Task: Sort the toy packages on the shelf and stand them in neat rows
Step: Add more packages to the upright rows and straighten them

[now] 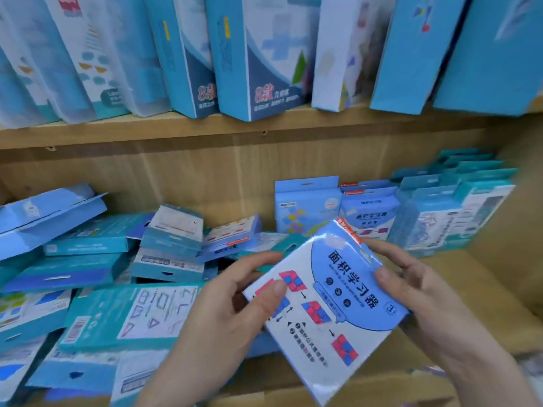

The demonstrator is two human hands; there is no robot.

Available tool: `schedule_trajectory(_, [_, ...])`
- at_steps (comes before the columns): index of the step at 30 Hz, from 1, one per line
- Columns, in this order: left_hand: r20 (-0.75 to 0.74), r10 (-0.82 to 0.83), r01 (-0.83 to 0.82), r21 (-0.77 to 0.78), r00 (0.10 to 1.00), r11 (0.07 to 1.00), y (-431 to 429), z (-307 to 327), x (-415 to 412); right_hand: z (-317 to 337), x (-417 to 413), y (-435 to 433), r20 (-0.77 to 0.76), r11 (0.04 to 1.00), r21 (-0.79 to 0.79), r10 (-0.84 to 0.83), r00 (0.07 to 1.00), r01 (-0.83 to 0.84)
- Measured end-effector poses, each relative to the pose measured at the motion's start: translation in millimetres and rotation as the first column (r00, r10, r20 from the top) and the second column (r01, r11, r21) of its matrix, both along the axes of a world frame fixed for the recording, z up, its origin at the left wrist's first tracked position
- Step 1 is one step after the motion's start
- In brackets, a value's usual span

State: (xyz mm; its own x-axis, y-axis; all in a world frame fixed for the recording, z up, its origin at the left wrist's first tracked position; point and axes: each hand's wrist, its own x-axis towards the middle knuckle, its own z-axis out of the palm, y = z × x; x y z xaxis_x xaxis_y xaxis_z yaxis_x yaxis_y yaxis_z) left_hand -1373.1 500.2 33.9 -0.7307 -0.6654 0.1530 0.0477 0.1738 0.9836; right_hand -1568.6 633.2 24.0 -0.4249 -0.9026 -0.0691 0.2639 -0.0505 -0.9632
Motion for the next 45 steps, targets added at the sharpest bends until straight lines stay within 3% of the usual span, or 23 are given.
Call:
schedule_trajectory(3, [0.046,0.029,-0.029,-0.018,0.999,0.999,9.9,-6.2,-29.5,-4.8,-27.5,16.6,-0.041,1.0,-0.013,0.019,0.999,-0.02])
schedule_trajectory(5, [0.078,-0.015,0.016,-0.003,0.997,1.0,17.7,-12.3,-51.3,-5.9,-47.9,27.8,-0.113,0.998,-0.004,-0.056,0.992,0.056])
schedule_trajectory(7, [0.198,-0.02,0.049,-0.14,0.98,0.989,23.6,-22.7,-73.3,-3.1,-70.4,39.4,-0.188,0.985,-0.019,-0.174,0.967,0.173])
schedule_trajectory(8, [0.297,0.05,0.046,-0.308,0.954,0.95,23.8,-28.7,-84.5,-0.2,-82.5,44.4,-0.221,0.971,-0.037,-0.239,0.945,0.237])
schedule_trajectory(10, [0.38,0.297,0.062,-0.699,0.876,0.712,21.8,-36.3,-110.2,5.5,-107.5,51.4,-0.324,0.931,-0.076,-0.362,0.874,0.357])
schedule_trajectory(12, [0.432,0.357,0.181,-0.809,0.828,0.559,22.7,-40.6,-140.6,9.8,-130.4,54.8,-0.457,0.893,-0.105,-0.433,0.776,0.437])
schedule_trajectory(15, [0.647,0.404,0.437,-0.749,0.647,0.498,21.4,-48.9,-183.7,10.0,-154.6,51.6,-0.635,0.875,-0.107,-0.426,0.645,0.473])
schedule_trajectory(18, [0.819,0.415,0.572,-0.574,0.397,0.586,10.8,-57.4,-215.8,8.2,-166.7,42.6,-0.742,0.883,-0.105,-0.376,0.555,0.458])
schedule_trajectory(22, [0.875,0.399,0.588,-0.481,0.275,0.65,-5.2,-69.9,-234.4,9.2,-170.8,25.5,-0.842,0.898,-0.092,-0.302,0.447,0.431])
schedule_trajectory(31, [0.832,0.377,0.592,-0.555,0.407,0.585,40.0,-75.9,-212.1,4.8,-176.4,-20.3,-0.978,0.976,-0.066,-0.105,0.179,0.21])
schedule_trajectory(33, [0.81,0.399,0.55,-0.585,0.43,0.595,43.0,-74.5,-208.3,-3.2,-177.2,-31.7,-0.996,0.982,-0.055,-0.066,0.057,0.182])
schedule_trajectory(35, [0.719,0.495,0.445,-0.692,0.487,0.568,40.1,-67.4,-205.4,-11.4,-178.6,-39.9,-0.994,0.981,-0.068,-0.051,-0.096,0.182])
schedule_trajectory(38, [0.489,0.618,0.141,-0.84,0.616,0.524,27.4,-52.8,-202.4,-19.3,-181.1,-45.5,-0.976,0.974,-0.054,-0.006,-0.216,0.219])
schedule_trajectory(41, [0.345,0.64,-0.068,-0.846,0.687,0.529,14.3,-43.5,-209.4,-23.4,-183.5,-47.0,-0.958,0.957,0.004,0.087,-0.274,0.291])
schedule_trajectory(45, [0.386,0.61,-0.058,-0.812,0.692,0.58,0.5,-49.6,-229.9,-25.9,-187.0,-39.4,-0.969,0.938,-0.051,0.036,-0.243,0.343])
